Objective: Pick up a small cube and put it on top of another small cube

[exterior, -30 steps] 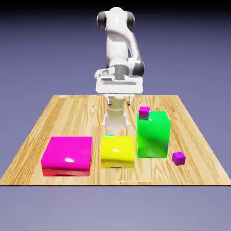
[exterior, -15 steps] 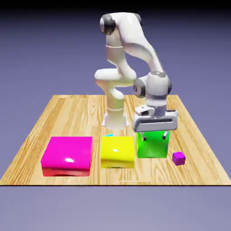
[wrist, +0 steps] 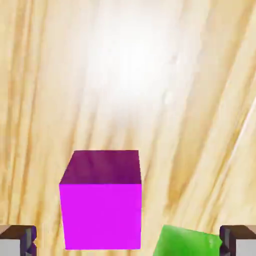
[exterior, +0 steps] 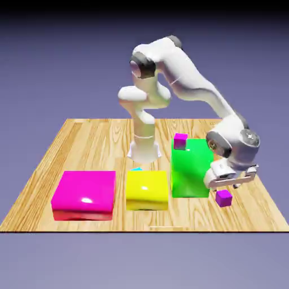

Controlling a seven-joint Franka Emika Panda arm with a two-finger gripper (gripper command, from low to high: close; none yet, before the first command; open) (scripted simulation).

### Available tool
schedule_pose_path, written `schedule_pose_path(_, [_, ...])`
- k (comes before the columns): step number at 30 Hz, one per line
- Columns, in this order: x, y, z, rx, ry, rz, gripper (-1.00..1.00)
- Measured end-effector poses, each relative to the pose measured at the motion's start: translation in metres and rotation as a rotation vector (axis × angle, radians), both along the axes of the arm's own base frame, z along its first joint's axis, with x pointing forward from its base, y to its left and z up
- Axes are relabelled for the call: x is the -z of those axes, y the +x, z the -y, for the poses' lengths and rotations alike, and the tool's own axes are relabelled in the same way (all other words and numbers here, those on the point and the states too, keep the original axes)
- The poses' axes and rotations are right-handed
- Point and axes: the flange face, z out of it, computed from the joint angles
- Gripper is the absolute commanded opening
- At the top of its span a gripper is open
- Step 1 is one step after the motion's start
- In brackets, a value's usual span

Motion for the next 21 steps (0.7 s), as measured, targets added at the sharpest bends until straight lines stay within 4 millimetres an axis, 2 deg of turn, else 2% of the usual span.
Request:
schedule_pose_path(3, [0.063,-0.017,0.004,0.000,0.000,0.000,0.00])
schedule_pose_path(4, [0.066,-0.018,0.005,0.000,0.000,0.000,-1.00])
schedule_pose_path(6, [0.066,-0.018,0.004,0.000,0.001,0.000,-1.00])
schedule_pose_path(9, [0.004,-0.001,0.000,0.001,0.002,-0.001,-1.00])
schedule_pose_path(11, [-0.021,0.007,0.009,0.008,0.000,0.048,-1.00])
schedule_pose_path(14, [-0.038,0.013,0.045,0.025,-0.034,0.094,-1.00])
schedule_pose_path(21, [-0.062,0.006,0.160,0.111,-0.123,0.131,-1.00])
